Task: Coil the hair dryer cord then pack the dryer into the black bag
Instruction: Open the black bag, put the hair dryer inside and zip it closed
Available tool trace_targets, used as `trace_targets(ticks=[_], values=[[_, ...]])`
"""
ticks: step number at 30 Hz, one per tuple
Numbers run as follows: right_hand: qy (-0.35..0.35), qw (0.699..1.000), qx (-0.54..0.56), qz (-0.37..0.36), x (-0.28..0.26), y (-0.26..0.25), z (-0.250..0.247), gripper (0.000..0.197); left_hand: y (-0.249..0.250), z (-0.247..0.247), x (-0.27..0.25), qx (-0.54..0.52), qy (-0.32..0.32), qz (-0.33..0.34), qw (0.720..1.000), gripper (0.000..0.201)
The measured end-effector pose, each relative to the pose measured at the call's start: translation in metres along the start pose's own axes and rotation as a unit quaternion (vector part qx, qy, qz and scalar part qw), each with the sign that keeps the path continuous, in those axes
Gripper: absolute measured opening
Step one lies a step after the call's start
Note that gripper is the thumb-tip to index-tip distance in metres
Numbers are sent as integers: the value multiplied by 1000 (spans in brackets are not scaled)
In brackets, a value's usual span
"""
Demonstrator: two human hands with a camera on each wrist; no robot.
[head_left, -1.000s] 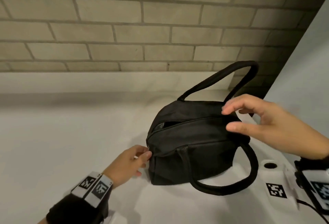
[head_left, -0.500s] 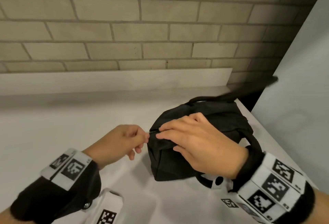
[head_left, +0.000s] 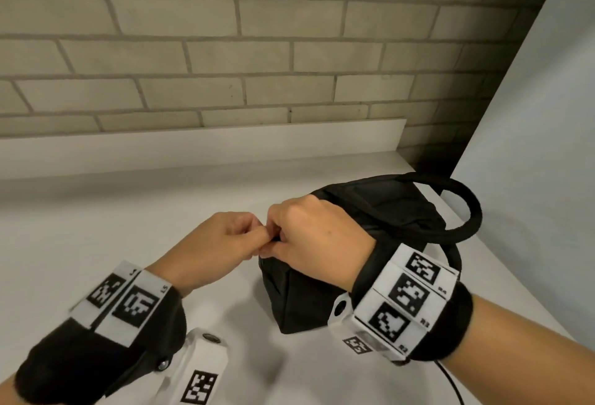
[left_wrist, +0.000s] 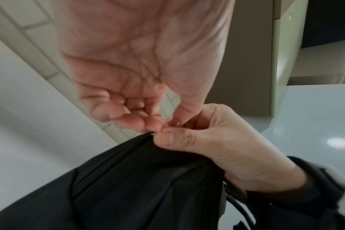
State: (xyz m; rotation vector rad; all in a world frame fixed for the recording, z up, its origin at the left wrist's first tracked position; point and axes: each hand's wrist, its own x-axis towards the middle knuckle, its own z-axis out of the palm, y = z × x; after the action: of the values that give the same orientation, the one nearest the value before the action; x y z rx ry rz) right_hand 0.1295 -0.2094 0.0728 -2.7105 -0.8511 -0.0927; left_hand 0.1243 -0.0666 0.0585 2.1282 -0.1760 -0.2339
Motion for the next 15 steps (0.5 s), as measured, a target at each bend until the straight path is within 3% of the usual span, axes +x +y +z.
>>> trace_targets(ticks=[4,10,15], values=[[19,1000,-11,5,0,0,5,23,-16,8,-7,-101,84,51,990,21],[115,991,-73,-3,-4,-1,4,22,-40,34,-5,-94,149,107,978,26],[141,982,-122,28,-6,-4,0,17,-36,35,5,-64,121,144,980,33]])
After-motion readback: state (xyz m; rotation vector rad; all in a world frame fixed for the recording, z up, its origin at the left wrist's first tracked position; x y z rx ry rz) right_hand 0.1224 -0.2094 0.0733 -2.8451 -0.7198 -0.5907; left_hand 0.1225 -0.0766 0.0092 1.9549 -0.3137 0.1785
